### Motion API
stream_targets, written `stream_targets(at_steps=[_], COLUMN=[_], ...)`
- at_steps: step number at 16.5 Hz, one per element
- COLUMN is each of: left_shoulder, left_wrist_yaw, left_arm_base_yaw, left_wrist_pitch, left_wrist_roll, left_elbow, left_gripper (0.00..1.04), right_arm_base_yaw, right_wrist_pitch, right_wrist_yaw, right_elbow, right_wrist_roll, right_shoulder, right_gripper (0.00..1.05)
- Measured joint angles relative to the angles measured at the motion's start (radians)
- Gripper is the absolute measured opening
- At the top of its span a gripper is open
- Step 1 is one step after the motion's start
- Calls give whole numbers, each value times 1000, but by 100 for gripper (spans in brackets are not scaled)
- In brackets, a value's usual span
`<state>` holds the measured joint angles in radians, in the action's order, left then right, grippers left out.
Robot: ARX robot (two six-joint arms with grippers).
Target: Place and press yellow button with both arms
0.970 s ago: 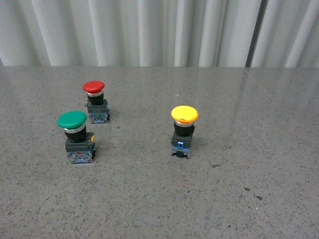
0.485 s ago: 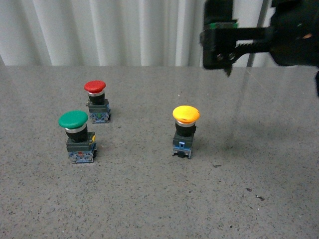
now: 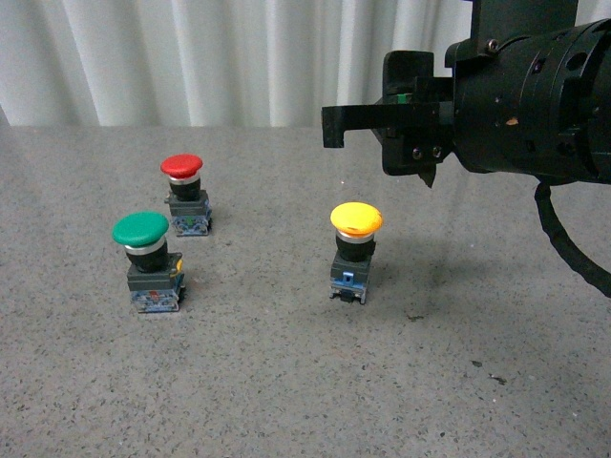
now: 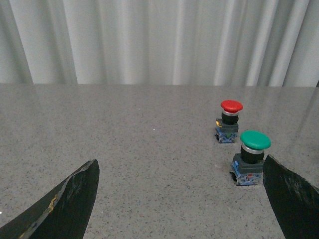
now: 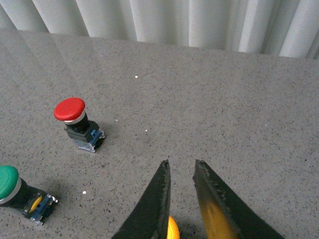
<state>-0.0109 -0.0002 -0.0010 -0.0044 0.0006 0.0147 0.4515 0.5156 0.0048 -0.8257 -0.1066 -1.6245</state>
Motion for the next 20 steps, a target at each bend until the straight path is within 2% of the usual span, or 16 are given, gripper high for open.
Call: stream_targets(at_steps=[2, 7, 20], left_shoulder=[0, 0, 0], left_wrist_yaw=[0, 0, 0], left_arm_base_yaw=[0, 0, 0], left_wrist_pitch=[0, 0, 0], left_wrist_roll=[0, 0, 0], left_elbow=[0, 0, 0], left_gripper=[98, 98, 98], right_arm_base_yaw=[4, 41, 25], right_wrist_pitch=[-4, -17, -79], right_wrist_yaw=[-2, -11, -39], right_elbow=[9, 25, -3], right_wrist_roll=[-5, -10, -29], right_shoulder=[-4, -37, -108], right_gripper=[2, 2, 2])
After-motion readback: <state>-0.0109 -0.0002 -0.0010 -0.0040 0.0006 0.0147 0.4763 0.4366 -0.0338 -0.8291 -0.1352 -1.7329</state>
